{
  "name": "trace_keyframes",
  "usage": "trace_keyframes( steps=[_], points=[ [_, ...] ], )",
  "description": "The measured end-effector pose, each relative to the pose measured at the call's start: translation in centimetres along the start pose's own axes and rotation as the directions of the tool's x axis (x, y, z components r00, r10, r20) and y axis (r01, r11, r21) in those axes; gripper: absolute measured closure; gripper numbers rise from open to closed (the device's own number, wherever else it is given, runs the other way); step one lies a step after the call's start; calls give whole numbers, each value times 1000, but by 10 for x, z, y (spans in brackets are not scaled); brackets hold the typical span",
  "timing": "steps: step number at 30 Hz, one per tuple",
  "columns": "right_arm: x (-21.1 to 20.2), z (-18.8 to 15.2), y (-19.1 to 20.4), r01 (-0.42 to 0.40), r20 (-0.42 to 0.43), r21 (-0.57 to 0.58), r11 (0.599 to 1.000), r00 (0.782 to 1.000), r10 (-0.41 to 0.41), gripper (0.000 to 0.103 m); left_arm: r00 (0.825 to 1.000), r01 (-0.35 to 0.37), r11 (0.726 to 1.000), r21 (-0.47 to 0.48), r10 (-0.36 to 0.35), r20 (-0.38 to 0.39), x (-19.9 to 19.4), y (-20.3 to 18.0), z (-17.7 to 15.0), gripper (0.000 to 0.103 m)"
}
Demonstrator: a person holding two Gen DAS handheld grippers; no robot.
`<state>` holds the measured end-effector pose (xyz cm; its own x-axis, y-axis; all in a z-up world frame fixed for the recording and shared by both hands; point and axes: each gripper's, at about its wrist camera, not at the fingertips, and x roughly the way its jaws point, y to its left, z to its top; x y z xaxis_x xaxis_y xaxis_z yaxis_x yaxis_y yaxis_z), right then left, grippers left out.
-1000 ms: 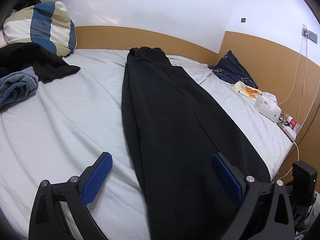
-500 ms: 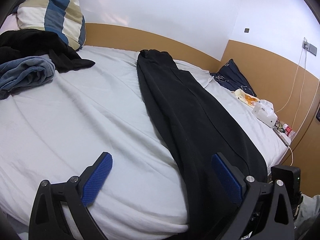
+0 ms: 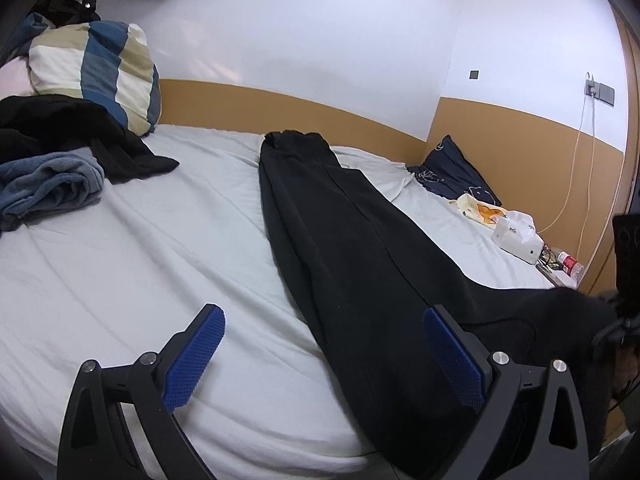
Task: Fold clothes
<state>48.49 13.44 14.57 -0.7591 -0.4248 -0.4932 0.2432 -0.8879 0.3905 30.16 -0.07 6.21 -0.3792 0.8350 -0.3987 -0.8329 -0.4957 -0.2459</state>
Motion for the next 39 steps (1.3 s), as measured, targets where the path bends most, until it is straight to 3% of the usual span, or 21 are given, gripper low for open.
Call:
trace_keyframes(
  steps=[6,8,11,18,21,24,27,32,35,39],
  points=[
    [14,46,-20,5,41,65,998,999,-8,94,995,-88,988,129,79,68,-34,1,-22,3],
    [20,55,-27,18,30,72,997,999,-20,93,986,-157,961,227,140,90,-39,-9,-32,3],
    [21,63,-38,-5,44,91,996,999,1,93,966,-255,888,382,216,144,-39,-29,-50,3],
    [20,68,-58,-45,73,154,987,997,35,93,981,-191,786,588,146,125,-11,-71,-68,4],
    [13,65,-59,-46,81,157,987,996,33,92,985,-166,761,627,99,140,2,-90,-65,4],
    [5,64,-61,-24,82,161,987,997,11,91,993,-102,752,651,41,109,15,-103,-61,7],
    [-5,60,-70,-16,86,186,982,996,0,90,995,-77,751,655,13,102,25,-108,-55,18],
    [-15,46,-95,-79,108,239,968,993,54,84,996,-42,829,558,-12,93,25,-89,-30,62],
    [-15,44,-112,-156,142,250,956,982,123,80,997,-42,861,506,6,73,25,-81,-16,70],
    [-10,46,-131,-230,159,253,940,968,194,78,996,-94,846,525,75,57,27,-89,-6,71]
  ],
)
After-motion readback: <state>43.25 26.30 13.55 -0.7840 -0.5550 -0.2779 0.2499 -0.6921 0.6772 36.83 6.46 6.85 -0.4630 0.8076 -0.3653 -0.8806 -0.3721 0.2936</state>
